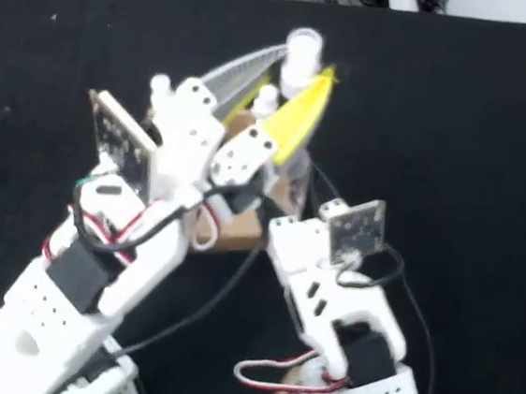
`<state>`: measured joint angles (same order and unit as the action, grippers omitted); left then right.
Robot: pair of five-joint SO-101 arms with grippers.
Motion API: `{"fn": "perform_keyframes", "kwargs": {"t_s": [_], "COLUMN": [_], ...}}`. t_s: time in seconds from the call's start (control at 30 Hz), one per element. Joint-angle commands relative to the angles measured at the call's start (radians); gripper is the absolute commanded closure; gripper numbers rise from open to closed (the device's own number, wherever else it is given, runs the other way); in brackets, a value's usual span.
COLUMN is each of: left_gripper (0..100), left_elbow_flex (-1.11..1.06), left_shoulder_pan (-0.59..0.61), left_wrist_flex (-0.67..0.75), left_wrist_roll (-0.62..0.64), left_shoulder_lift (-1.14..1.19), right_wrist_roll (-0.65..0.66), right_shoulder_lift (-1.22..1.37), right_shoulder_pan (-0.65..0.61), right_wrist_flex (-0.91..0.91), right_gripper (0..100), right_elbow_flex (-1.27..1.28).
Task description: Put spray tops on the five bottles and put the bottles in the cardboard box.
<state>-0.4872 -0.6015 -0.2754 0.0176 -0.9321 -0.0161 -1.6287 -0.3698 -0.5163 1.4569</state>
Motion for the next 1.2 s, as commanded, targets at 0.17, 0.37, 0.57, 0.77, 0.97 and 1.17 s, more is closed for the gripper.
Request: {"fn": "perform_keyframes", "kwargs": {"t_s": [0.17, 0.37, 0.57, 0.77, 0.97, 1.17], "left_gripper": [97, 97, 87, 74, 74, 74], "left_elbow_flex": [0.068, -0.002, -0.065, -0.022, 0.128, 0.278], "left_shoulder_pan": [-0.005, -0.005, -0.005, 0.028, 0.214, 0.406], "left_wrist_flex": [-0.034, -0.129, -0.160, -0.293, -0.457, -0.715], "left_wrist_roll": [-0.012, -0.012, -0.012, -0.011, -0.005, -0.005], "left_shoulder_lift": [0.028, 0.021, 0.017, 0.017, 0.017, 0.017], "right_wrist_roll": [0.000, 0.000, 0.000, 0.000, 0.000, -0.008], "right_shoulder_lift": [-0.035, -0.035, -0.035, -0.035, -0.035, -0.035], "right_shoulder_pan": [-0.005, -0.005, -0.005, -0.005, -0.003, 0.066], "right_wrist_flex": [0.032, 0.032, 0.029, 0.026, 0.026, 0.026], "right_gripper": [98.8, 98.8, 98.8, 98.8, 98.8, 98.8], "right_elbow_flex": [-0.010, -0.010, -0.010, -0.008, -0.008, -0.008]}}
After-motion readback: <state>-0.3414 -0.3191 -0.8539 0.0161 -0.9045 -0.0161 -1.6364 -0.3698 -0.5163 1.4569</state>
